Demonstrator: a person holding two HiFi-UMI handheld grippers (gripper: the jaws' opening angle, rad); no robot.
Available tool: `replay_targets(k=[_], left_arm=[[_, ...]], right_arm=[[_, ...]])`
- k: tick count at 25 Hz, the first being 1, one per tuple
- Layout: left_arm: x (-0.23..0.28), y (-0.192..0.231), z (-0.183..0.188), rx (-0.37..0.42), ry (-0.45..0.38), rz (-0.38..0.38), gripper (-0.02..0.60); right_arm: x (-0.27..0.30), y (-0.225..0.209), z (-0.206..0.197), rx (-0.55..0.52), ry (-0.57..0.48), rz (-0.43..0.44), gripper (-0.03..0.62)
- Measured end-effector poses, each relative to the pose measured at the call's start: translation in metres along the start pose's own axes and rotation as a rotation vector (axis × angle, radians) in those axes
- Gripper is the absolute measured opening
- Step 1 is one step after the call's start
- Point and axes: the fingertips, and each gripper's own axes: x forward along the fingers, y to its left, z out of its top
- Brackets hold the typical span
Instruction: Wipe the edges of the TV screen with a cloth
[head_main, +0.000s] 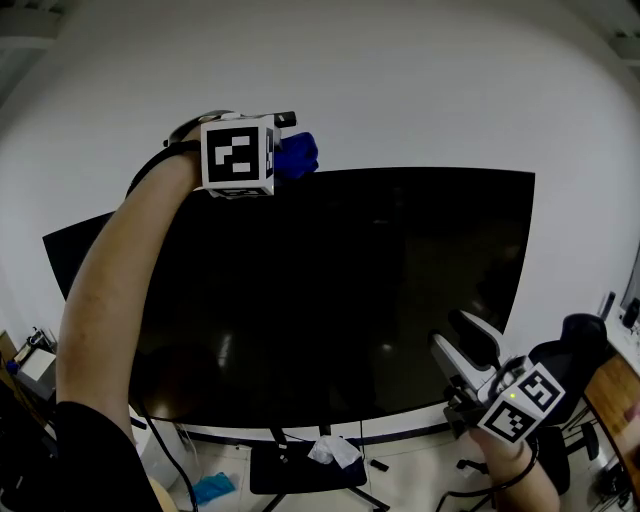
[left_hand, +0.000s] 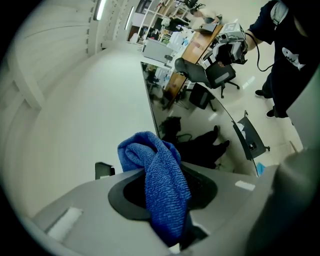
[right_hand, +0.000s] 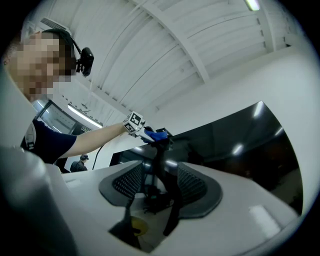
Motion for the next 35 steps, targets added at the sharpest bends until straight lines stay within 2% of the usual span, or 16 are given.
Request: replay_targets(k=[3, 7, 12, 19, 24, 32, 35], left_arm=[[0.008, 0.009, 0.033, 0.006, 0.009, 0.001, 0.114], [0.029, 0.027, 0.110, 0.018, -0.013, -0.016, 0.114], [0.039, 0.036, 0.134, 0.029, -0.039, -0.017, 0.114], [0.069, 0.069, 0.237, 0.067, -0.060, 0.003, 0.114], [0.085, 0.078, 0.292, 0.073, -0.111, -0.026, 0.114], [0.107, 0.099, 0.380, 0.100, -0.157, -0.027, 0.113], [0.117, 0.109, 0.402, 0.112, -0.168, -0.019, 0.114]], right_arm=[[-0.013, -0.019, 0.008, -0.001, -0.002, 0.017, 0.227], [-0.050, -0.074, 0.019, 0.006, 0.006, 0.019, 0.227], [-0.053, -0.090, 0.020, 0.005, 0.009, 0.010, 0.227], [-0.097, -0.153, 0.032, 0.009, -0.001, -0.010, 0.227], [-0.113, -0.180, 0.038, 0.015, -0.003, -0.015, 0.227], [-0.155, -0.229, 0.051, 0.005, -0.005, -0.039, 0.227], [-0.163, -0.246, 0.056, 0.000, -0.006, -0.053, 0.227]])
